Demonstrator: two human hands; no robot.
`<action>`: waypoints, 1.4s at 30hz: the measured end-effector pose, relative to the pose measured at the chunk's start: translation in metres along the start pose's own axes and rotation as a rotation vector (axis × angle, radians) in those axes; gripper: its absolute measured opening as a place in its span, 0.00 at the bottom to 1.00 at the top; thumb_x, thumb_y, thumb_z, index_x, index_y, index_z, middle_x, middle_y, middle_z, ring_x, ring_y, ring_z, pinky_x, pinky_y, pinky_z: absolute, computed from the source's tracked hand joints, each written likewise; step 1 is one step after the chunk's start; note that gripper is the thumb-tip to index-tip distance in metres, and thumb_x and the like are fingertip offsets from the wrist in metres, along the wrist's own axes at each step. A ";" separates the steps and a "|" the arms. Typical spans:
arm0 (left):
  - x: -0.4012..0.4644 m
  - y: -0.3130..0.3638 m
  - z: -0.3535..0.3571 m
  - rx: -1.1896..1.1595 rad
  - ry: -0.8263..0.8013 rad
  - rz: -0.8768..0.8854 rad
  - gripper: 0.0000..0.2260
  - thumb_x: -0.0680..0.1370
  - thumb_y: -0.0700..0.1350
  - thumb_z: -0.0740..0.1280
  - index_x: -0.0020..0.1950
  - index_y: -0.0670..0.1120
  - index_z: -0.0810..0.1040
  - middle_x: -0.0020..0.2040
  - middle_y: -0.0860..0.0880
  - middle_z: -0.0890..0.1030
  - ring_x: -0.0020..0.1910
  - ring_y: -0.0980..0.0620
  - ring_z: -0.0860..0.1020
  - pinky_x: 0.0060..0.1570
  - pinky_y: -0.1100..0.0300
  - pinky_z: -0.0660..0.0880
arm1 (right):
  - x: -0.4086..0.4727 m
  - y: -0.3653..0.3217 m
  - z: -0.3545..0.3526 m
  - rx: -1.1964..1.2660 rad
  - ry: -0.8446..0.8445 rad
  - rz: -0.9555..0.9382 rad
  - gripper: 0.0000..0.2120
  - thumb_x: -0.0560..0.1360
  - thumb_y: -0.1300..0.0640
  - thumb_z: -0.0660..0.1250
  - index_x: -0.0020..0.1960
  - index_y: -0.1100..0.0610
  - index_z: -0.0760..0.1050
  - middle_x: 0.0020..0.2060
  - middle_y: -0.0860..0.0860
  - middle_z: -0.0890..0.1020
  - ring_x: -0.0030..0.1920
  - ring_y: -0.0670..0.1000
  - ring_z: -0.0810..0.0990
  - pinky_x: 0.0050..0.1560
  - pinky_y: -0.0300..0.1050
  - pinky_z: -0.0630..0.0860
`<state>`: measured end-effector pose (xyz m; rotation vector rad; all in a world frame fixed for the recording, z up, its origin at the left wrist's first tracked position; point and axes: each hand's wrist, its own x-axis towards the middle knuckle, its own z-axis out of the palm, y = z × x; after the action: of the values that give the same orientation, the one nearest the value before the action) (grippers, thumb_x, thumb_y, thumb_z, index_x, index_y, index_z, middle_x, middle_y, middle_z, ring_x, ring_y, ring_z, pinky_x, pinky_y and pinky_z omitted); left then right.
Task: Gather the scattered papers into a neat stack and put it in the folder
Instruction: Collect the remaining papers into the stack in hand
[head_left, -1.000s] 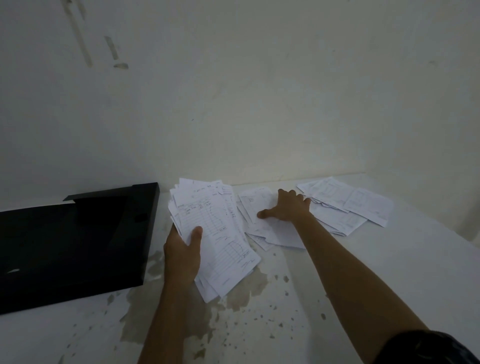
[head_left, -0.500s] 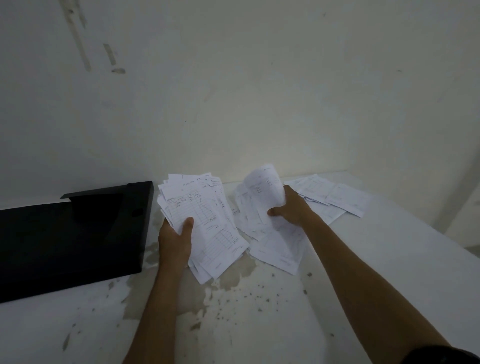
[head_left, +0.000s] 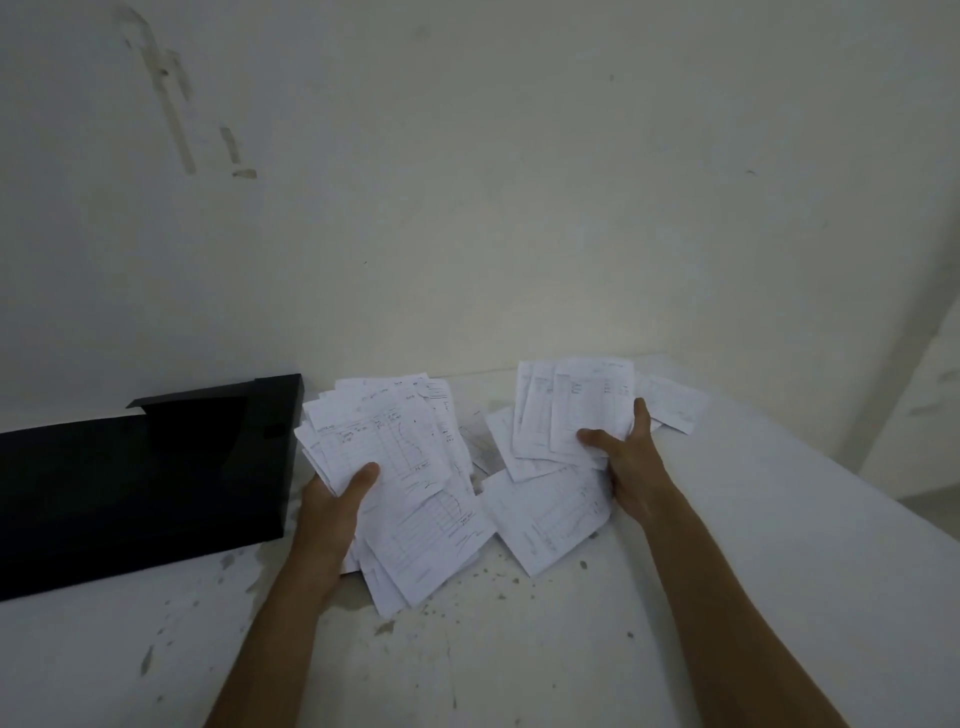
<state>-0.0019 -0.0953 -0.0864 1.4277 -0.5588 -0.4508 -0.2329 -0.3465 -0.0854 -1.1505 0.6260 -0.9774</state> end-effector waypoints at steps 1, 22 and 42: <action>0.001 0.001 -0.001 -0.016 -0.003 0.000 0.16 0.78 0.44 0.69 0.65 0.53 0.74 0.58 0.53 0.80 0.59 0.50 0.78 0.61 0.49 0.74 | 0.001 0.000 0.001 -0.019 -0.010 -0.017 0.42 0.68 0.67 0.78 0.75 0.49 0.61 0.64 0.53 0.80 0.61 0.57 0.81 0.59 0.62 0.80; -0.003 0.017 -0.003 -0.337 -0.123 -0.167 0.13 0.74 0.48 0.71 0.59 0.55 0.80 0.52 0.49 0.86 0.55 0.44 0.81 0.56 0.45 0.76 | -0.031 0.000 0.070 -0.015 -0.295 0.072 0.24 0.74 0.68 0.72 0.67 0.54 0.72 0.60 0.57 0.83 0.57 0.58 0.84 0.53 0.57 0.83; -0.006 0.012 0.010 -0.430 -0.261 -0.359 0.19 0.75 0.43 0.71 0.65 0.45 0.79 0.60 0.42 0.83 0.61 0.40 0.79 0.66 0.42 0.71 | -0.063 0.000 0.112 -0.196 -0.400 0.025 0.12 0.79 0.42 0.61 0.62 0.38 0.70 0.60 0.41 0.82 0.58 0.42 0.83 0.52 0.37 0.80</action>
<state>-0.0138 -0.0984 -0.0745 1.0577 -0.3795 -0.9930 -0.1691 -0.2398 -0.0537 -1.4606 0.4172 -0.6465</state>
